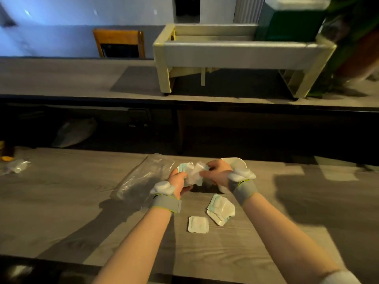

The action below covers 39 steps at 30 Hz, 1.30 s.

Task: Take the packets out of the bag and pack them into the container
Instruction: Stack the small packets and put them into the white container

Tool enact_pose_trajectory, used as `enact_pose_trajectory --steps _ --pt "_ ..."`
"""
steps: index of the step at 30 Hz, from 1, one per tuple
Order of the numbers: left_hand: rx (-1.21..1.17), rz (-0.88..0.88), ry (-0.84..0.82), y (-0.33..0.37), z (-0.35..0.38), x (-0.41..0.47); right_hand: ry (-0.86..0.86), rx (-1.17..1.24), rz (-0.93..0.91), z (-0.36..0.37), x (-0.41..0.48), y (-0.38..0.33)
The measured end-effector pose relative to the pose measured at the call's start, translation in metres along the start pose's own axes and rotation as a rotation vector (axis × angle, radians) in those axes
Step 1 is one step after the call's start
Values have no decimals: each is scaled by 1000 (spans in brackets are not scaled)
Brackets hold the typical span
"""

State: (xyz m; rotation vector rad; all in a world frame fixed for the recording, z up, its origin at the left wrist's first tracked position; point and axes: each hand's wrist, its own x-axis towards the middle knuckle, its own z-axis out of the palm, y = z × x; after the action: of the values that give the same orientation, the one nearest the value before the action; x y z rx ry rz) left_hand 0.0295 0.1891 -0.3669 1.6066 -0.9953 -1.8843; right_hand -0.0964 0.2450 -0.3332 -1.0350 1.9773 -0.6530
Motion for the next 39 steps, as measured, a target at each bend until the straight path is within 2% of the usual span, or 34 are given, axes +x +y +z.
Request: enact_pose_trajectory --steps 5,9,15,19,23,28,33,39 --pt "57 101 -52 11 5 -12 -68 -151 -21 -7 1 -14" --pt "55 30 -118 15 4 -22 18 -280 -70 -2 3 -22" --pt "34 -14 -104 8 -3 -18 65 -259 -102 6 -5 -12" --pt "-3 -44 -53 -11 -11 -8 -21 -219 23 13 -11 23" --pt "-19 -161 -22 -32 -10 -1 -135 -334 153 23 -13 60" --pt "-17 -203 -50 -55 -9 7 42 -447 238 28 -16 91" --pt "-42 -217 -30 -66 -9 11 78 -517 366 43 -10 108" --pt "4 -239 -53 -62 -10 10 131 -517 266 50 -9 116"
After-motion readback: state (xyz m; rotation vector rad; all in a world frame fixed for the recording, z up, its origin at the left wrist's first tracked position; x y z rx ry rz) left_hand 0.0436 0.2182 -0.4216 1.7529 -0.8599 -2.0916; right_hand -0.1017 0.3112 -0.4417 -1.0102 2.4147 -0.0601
